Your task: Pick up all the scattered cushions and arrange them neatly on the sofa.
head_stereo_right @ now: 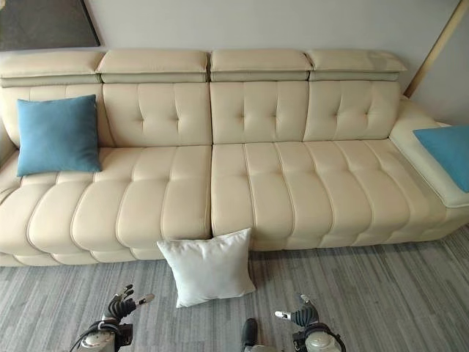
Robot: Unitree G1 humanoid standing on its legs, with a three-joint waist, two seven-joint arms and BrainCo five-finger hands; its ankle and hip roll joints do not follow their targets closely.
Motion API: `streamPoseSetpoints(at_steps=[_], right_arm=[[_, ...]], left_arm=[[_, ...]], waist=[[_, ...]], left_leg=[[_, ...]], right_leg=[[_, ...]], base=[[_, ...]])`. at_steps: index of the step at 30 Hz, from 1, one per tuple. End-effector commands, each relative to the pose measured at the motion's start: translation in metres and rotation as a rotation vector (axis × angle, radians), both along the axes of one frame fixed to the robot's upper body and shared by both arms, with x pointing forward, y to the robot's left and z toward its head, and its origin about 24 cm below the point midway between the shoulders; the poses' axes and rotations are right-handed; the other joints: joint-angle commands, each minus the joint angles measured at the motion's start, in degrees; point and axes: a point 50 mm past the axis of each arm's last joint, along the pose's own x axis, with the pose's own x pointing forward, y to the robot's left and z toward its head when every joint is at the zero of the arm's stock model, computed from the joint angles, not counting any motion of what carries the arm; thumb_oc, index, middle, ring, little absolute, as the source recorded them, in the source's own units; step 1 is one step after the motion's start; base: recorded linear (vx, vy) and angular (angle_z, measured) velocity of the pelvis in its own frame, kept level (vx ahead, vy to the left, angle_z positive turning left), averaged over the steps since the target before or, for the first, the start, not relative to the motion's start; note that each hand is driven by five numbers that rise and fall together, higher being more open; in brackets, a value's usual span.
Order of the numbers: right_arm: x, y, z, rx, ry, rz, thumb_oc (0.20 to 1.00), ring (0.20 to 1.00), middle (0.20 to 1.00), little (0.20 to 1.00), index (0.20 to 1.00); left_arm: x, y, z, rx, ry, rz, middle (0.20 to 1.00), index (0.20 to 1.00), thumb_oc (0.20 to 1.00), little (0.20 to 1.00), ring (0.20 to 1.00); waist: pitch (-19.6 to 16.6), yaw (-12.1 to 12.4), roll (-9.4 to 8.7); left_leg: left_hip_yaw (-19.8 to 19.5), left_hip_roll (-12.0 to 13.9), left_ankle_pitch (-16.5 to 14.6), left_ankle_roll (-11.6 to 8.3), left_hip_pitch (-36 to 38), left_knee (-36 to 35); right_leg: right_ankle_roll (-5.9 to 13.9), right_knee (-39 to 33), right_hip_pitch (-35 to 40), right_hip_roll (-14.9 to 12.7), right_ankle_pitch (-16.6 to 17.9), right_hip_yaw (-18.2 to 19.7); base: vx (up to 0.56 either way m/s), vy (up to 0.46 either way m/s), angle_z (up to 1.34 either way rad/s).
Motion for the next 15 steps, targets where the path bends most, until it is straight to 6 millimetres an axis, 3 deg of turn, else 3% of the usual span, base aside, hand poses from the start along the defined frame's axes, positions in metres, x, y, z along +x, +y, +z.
streamPoseSetpoints(at_steps=[1, 3, 4, 7, 12, 15], right_arm=[[0.025, -0.021, 0.021, -0.050, -0.109, -0.025, 1.000, 1.000, 1.000, 1.000, 1.000], [0.023, -0.024, 0.020, -0.054, -0.100, -0.029, 1.000, 1.000, 1.000, 1.000, 1.000], [0.020, -0.026, 0.019, -0.063, -0.089, -0.025, 1.000, 1.000, 1.000, 1.000, 1.000], [0.019, -0.029, 0.019, -0.086, -0.078, -0.023, 1.000, 1.000, 1.000, 1.000, 1.000], [0.017, -0.023, 0.015, -0.082, -0.061, 0.008, 1.000, 1.000, 1.000, 1.000, 1.000], [0.016, -0.016, 0.010, -0.072, -0.037, 0.023, 1.000, 1.000, 1.000, 1.000, 1.000]], left_arm=[[0.020, -0.001, 0.014, -0.014, -0.107, 0.010, 1.000, 1.000, 1.000, 1.000, 1.000], [0.017, 0.001, 0.012, -0.010, -0.089, 0.018, 1.000, 1.000, 1.000, 1.000, 1.000], [0.013, 0.001, 0.009, -0.002, -0.067, 0.016, 1.000, 1.000, 1.000, 1.000, 1.000], [0.009, 0.002, 0.004, 0.008, -0.037, 0.025, 1.000, 1.000, 1.000, 1.000, 1.000], [0.003, 0.005, -0.001, 0.020, -0.012, 0.019, 1.000, 1.000, 1.000, 1.000, 1.000], [0.001, 0.010, -0.002, 0.033, 0.003, 0.033, 1.000, 1.000, 1.000, 1.000, 1.000]], waist=[[3.4, -0.4, 1.49], [3.2, -0.1, 1.14], [2.7, 0.3, 1.55], [2.7, 0.9, 2.77], [0.5, 1.5, 2.77], [0.0, 2.1, 1.57]], left_leg=[[-2.5, 2.8, 3.3, -2.47, -0.3, -1.7], [-2.0, 3.8, 2.7, -2.23, -1.2, -5.0], [-2.1, 4.9, 3.9, -2.44, -0.5, -11.4], [-1.2, 7.7, 11.1, -4.25, -3.3, -20.4], [-1.0, 6.2, 10.1, -3.65, -0.1, -22.7], [-0.6, 4.1, 7.4, -1.54, 1.2, -22.0]], right_leg=[[4.13, 3.3, 6.6, -1.4, -13.1, 0.5], [4.52, 3.0, 7.3, -2.0, -13.6, 0.3], [5.04, 2.9, 7.9, -1.8, -14.3, 0.0], [5.44, 2.5, 10.3, -1.5, -16.4, -0.8], [6.74, 3.1, 11.5, -2.8, -16.0, 0.5], [8.22, 6.9, 10.3, -5.0, -15.9, 1.8]], base=[[0.09, -0.011, -0.13], [0.16, 0.058, 0.05], [0.21, 0.120, 0.07], [0.21, 0.180, 0.10], [0.22, 0.241, -0.04], [0.15, 0.253, -0.09]])
